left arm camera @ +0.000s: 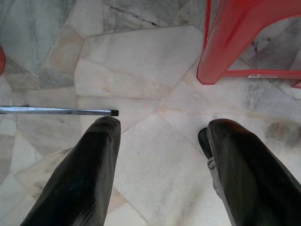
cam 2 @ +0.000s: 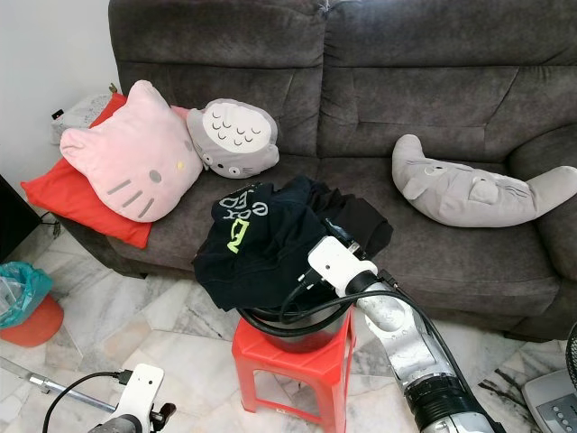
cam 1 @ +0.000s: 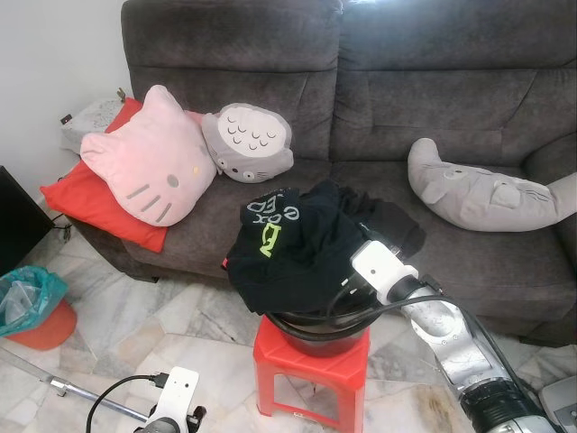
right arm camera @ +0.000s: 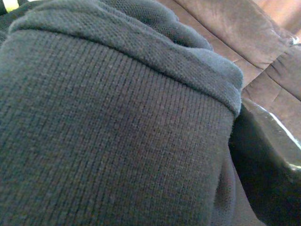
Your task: Hang hanger
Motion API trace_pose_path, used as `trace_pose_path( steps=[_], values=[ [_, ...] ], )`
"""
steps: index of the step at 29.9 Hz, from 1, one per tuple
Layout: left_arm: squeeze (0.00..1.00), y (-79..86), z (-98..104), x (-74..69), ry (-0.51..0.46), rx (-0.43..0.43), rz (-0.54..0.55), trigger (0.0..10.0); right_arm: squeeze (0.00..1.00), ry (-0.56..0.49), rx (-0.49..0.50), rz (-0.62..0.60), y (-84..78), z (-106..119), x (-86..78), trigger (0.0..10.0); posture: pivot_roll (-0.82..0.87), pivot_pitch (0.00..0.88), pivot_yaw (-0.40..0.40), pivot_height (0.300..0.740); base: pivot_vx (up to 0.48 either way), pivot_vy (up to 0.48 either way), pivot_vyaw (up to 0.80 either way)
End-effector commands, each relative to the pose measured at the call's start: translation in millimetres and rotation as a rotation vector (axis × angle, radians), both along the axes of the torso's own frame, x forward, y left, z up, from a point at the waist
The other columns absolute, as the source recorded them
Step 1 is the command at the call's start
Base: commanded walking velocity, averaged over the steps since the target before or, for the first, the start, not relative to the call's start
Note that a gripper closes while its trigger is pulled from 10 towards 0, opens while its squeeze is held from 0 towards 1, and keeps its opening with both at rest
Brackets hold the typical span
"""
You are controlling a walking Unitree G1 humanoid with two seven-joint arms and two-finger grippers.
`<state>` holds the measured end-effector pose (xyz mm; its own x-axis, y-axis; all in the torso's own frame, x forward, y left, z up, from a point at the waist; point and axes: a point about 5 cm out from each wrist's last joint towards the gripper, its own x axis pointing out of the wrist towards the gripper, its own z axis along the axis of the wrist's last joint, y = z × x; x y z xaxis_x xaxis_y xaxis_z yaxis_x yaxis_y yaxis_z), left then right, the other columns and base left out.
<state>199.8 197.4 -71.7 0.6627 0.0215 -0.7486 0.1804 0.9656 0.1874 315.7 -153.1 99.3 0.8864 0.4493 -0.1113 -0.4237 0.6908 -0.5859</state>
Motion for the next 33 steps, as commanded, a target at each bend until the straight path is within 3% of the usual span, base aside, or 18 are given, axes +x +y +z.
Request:
trace_pose_path(
  steps=[1,8,19,27,33],
  values=[
    [0.00,3.0,-0.5,-1.8,0.004,0.017,-0.006,10.0,0.00,0.004,0.003,0.021,4.1,-1.6,-1.8,0.0,-0.19,0.000,0.113,0.740,0.000,0.000,0.00],
    [0.00,2.1,-0.4,-1.4,0.002,0.015,-0.008,10.0,0.00,-0.014,0.003,0.025,4.0,3.7,0.5,0.0,-0.19,0.000,0.112,0.740,0.000,0.000,0.00],
    [0.00,1.6,0.1,-0.4,0.000,0.013,-0.010,10.0,0.00,-0.121,-0.019,0.033,3.5,37.2,17.3,0.0,-0.19,0.000,0.113,0.740,0.000,0.000,0.00],
    [0.00,1.0,-0.3,-0.3,0.011,0.008,-0.018,10.0,0.00,-0.195,-0.078,0.093,7.7,76.9,34.6,0.0,-0.20,0.000,0.118,0.740,0.000,0.000,0.00],
    [0.00,-0.4,-1.1,-1.4,0.017,-0.004,-0.017,10.0,0.00,-0.249,-0.098,0.151,21.3,114.6,49.3,0.0,-0.21,0.000,0.117,0.740,0.000,0.000,0.00]
  ],
)
